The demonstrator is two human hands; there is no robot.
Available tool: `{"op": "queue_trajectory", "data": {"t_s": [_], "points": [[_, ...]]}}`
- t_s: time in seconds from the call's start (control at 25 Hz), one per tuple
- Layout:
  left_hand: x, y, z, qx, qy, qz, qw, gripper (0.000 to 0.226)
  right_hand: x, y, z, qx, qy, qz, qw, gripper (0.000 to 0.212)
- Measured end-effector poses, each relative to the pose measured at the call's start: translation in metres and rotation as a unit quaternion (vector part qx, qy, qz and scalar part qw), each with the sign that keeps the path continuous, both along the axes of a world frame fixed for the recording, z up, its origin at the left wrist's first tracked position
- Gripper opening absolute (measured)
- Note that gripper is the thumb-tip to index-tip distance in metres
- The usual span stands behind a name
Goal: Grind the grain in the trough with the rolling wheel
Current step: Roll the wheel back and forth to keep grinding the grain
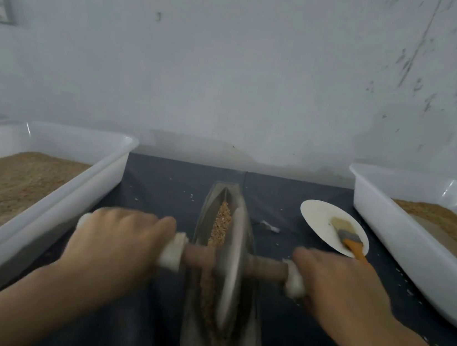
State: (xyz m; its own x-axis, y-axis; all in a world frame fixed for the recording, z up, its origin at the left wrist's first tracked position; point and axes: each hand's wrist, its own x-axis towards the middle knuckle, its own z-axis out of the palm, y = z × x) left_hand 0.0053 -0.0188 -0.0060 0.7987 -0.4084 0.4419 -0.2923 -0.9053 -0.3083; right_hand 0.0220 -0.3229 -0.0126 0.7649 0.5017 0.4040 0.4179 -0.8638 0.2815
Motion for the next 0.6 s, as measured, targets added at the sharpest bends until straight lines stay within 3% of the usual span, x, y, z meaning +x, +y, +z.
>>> {"op": "queue_trajectory", "data": {"t_s": [0.16, 0.32, 0.44, 0.52, 0.6], "points": [[0.089, -0.008, 0.01, -0.063, 0.023, 0.14, 0.988, 0.018, 0.089, 0.032, 0.01, 0.01, -0.027, -0.102, 0.994, 0.028], [0.082, -0.002, 0.003, -0.068, 0.054, 0.134, 0.987, 0.025, 0.085, 0.035, 0.013, 0.009, -0.015, -0.08, 0.997, 0.025], [0.01, 0.001, -0.01, -0.047, 0.011, 0.035, 0.998, 0.048, 0.018, 0.01, 0.001, 0.016, -0.031, -0.007, 0.999, 0.044], [-0.025, 0.006, -0.013, -0.08, -0.072, -0.061, 0.992, 0.045, -0.017, -0.002, 0.004, 0.04, -0.059, 0.043, 0.997, 0.057], [-0.04, 0.01, -0.014, -0.077, -0.09, -0.071, 0.99, 0.038, -0.028, -0.01, 0.002, 0.042, -0.035, 0.036, 0.998, 0.063]]}}
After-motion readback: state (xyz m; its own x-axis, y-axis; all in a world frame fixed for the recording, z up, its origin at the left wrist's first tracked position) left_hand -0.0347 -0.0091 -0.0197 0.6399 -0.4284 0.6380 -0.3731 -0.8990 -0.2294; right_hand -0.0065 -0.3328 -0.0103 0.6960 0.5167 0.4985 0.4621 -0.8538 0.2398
